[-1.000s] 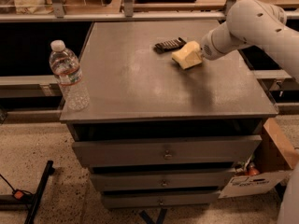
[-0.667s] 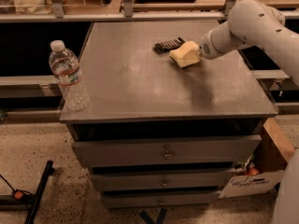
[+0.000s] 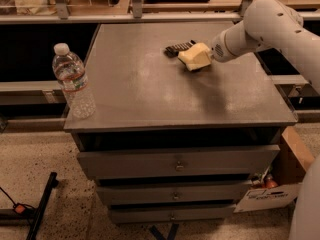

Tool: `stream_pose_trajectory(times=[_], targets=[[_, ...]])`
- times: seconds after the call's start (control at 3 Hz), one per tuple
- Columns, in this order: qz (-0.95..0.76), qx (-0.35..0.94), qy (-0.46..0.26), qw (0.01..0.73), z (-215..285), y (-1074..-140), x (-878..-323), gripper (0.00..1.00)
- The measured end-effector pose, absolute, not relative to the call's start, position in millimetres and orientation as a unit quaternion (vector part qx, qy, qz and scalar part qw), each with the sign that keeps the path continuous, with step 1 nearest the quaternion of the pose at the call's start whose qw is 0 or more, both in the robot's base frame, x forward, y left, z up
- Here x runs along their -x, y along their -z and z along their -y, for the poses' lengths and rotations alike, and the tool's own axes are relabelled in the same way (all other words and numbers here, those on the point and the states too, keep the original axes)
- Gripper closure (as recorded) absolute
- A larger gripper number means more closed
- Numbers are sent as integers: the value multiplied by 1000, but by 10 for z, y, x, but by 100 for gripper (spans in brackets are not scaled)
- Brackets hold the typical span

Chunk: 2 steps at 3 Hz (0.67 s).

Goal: Move sponge near rxbar chocolate

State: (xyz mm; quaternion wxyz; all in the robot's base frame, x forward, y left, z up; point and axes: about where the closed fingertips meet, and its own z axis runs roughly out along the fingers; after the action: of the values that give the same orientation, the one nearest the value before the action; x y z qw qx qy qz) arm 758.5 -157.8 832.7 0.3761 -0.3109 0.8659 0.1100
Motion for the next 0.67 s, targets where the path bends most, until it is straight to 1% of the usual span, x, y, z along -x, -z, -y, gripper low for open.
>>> stream_pose_trajectory(times=[0.33, 0.67], targets=[[-865, 314, -105, 376, 1540, -8366, -7569, 13], [-865, 319, -97, 374, 1512, -8392, -7554, 0]])
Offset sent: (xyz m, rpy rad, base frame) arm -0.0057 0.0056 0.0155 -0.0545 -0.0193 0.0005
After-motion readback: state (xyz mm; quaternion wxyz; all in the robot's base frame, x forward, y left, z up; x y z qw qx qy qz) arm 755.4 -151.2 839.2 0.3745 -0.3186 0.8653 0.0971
